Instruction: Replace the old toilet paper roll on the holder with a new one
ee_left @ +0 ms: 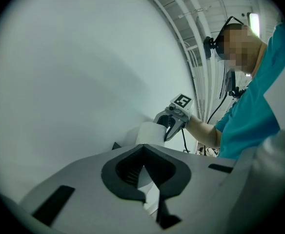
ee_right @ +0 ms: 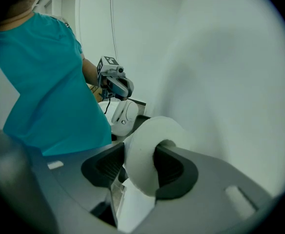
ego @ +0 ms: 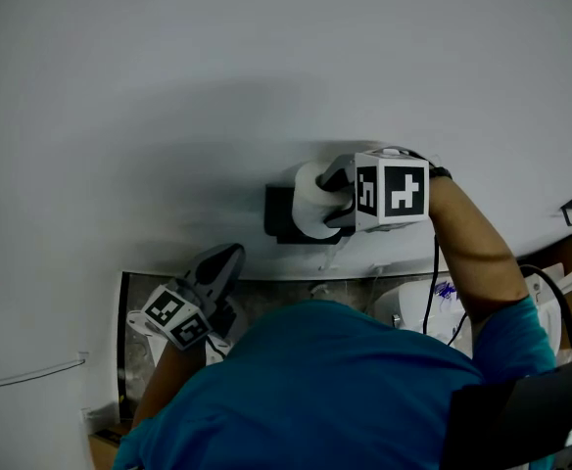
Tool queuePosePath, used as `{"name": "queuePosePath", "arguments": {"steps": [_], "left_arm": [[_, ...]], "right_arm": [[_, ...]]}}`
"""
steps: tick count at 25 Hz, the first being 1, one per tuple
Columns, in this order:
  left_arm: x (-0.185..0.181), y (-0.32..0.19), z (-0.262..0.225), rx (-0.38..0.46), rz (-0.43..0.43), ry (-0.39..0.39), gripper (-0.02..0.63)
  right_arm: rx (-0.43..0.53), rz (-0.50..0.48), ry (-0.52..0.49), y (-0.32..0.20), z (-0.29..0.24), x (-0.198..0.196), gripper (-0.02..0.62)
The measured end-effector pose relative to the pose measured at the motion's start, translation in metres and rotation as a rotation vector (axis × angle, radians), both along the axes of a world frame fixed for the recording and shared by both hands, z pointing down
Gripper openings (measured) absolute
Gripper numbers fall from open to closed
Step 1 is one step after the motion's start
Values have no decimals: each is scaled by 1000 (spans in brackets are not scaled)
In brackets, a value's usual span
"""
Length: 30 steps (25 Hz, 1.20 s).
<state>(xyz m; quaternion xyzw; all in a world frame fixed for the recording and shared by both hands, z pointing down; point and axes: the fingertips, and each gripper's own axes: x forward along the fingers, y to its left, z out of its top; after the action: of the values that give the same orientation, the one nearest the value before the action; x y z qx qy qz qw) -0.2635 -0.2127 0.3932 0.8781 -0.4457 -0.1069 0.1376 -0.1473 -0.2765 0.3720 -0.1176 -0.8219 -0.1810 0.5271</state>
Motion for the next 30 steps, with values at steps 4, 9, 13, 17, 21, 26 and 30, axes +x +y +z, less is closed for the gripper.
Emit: {"name": "queuePosePath", "arguments": {"steps": [4,9,13,17,21,26,30], "left_arm": [[1,-2,5,-15,3,-1,3],[7,-8,19,-41,12,-12,3],[15,-14,27,-53,20,-54,3],[18,-23,43,-74,22,-97,3],[26,-29,67,-119,57,-145,5],[40,-32,105,-181,131,-238,41],[53,-39,126,-195,200,-301,184]], "right_arm": [[-12,34,-56,-2,-2,4,186],[-19,83,-167,-2,-17,16,183],[-25,121,-284,2,-35,30,181],[-40,204,-444,-3,-50,48,181],[-90,294,-663,-5,-68,72,181],[-142,362,-899,-3,-78,100,179],[-144,427,-1015,-9,-77,125,179]]}}
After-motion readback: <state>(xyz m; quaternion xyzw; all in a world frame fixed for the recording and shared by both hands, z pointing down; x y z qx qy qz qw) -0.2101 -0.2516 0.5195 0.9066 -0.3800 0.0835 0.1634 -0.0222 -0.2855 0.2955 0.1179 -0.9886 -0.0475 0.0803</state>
